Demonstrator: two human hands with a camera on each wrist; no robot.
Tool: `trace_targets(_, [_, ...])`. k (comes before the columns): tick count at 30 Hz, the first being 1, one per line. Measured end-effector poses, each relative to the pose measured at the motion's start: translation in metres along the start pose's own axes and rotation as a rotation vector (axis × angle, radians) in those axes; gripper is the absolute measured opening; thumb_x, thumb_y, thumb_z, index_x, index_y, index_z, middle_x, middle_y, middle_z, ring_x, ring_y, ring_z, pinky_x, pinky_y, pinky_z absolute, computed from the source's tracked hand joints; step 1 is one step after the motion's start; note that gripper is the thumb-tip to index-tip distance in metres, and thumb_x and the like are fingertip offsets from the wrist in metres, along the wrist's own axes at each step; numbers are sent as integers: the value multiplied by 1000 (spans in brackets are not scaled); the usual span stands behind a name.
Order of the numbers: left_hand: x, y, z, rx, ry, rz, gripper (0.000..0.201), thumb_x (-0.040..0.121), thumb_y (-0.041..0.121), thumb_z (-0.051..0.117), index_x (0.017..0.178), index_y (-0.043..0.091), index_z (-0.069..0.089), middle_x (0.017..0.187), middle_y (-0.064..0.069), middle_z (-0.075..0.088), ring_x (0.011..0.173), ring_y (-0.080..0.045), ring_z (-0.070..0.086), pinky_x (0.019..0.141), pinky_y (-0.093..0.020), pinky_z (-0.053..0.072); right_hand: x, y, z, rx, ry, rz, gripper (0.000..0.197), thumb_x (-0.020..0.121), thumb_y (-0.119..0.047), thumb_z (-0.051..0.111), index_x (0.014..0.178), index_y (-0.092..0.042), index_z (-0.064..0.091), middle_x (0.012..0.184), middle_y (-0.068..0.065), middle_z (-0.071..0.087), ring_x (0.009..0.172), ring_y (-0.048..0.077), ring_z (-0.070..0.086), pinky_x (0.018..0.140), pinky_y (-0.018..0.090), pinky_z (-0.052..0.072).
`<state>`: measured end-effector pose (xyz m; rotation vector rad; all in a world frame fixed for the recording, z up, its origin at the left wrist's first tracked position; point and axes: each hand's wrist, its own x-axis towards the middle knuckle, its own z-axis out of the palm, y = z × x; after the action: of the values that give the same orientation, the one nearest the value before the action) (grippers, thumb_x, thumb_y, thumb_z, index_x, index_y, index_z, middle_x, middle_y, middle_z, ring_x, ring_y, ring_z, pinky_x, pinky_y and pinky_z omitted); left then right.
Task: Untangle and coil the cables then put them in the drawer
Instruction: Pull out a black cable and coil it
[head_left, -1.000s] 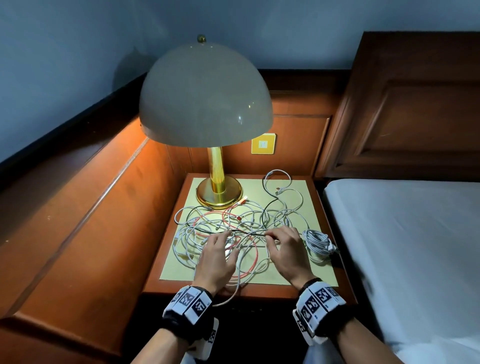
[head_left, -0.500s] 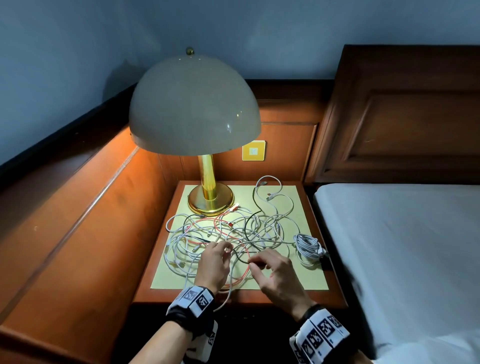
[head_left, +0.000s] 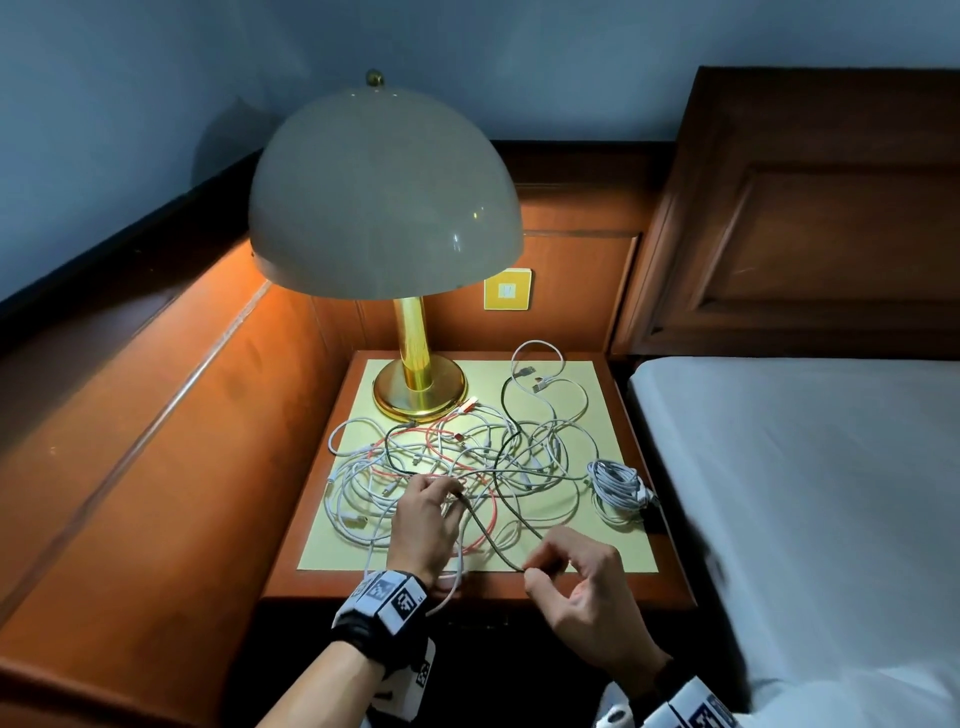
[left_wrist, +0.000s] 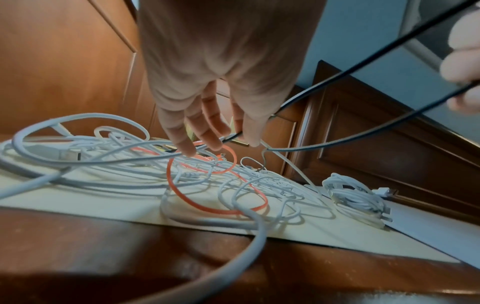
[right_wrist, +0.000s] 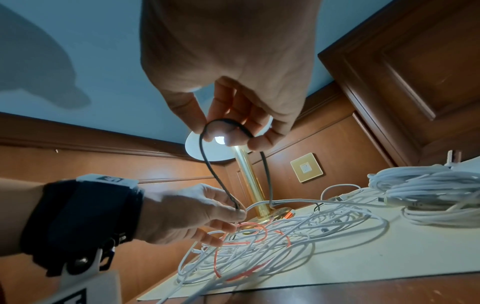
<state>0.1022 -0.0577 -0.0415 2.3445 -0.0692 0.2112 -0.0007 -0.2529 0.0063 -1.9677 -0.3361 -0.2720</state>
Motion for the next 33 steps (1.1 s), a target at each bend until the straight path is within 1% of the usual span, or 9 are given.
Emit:
trace_targets(8, [-18,4,-19,-115,5,87,7,85,18,78,91,19,75,93,8,65,90,-7,61,82,-27,49,8,41,1,-148,-95,188,31,88,-56,53,90,-28,68,96,-17,64,101,2,57,80,14,42])
trace_targets(11, [-25,4,-25,-160,-38,97,9,83,18,80,88,20,73,91,13,64,92,-4,61,82,-33,56,20,58,8,-283,-126,234,18,91,-39,59,99,-25,68,106,-13,62,109,5,53,90,25,42])
trace_targets(14, [-32,5,-27,-143,-48,116,13,81,20,81,84,22,69,89,14,64,89,-7,61,82,-37,55,33,66,17,-479,-225,365,25,94,-36,58,115,-23,63,121,-8,56,119,16,46,100,38,42])
trace_targets(18, [-41,2,-24,-116,-40,110,15,80,17,81,82,22,67,88,10,64,87,-12,61,82,-41,54,44,46,18,-204,-133,324,25,97,-44,61,101,-20,69,104,-6,68,97,6,61,85,23,48])
trace_targets(20, [-43,3,-22,-104,-38,116,14,80,16,80,83,21,67,88,10,64,87,-11,61,84,-41,54,44,27,23,-95,-229,302,30,94,-48,64,93,-20,71,89,-6,72,82,2,65,74,16,50])
trace_targets(24, [-40,5,-19,-101,-53,118,13,81,13,81,86,18,70,89,7,66,88,-14,61,85,-36,51,37,28,36,-249,-303,203,32,90,-50,58,80,-20,61,73,-2,67,70,17,62,71,40,54])
trace_targets(26, [-36,3,-19,-78,-50,112,11,82,14,81,87,18,71,89,7,66,86,-14,61,83,-32,50,32,29,35,-187,-268,216,34,94,-49,54,79,-19,58,69,-1,65,68,18,61,69,44,53])
trace_targets(30, [-24,-4,-22,-10,-51,70,5,86,11,76,89,14,73,91,3,65,87,-14,58,84,-27,46,22,12,19,2,-205,188,33,98,-33,60,72,-14,63,65,2,65,64,15,61,66,39,50])
trace_targets(33, [-15,-14,-26,20,-51,19,2,88,11,74,88,13,75,92,2,66,87,-15,58,87,-33,49,13,11,-2,23,-338,239,32,94,-23,65,64,-13,64,61,2,64,58,9,58,59,27,43])
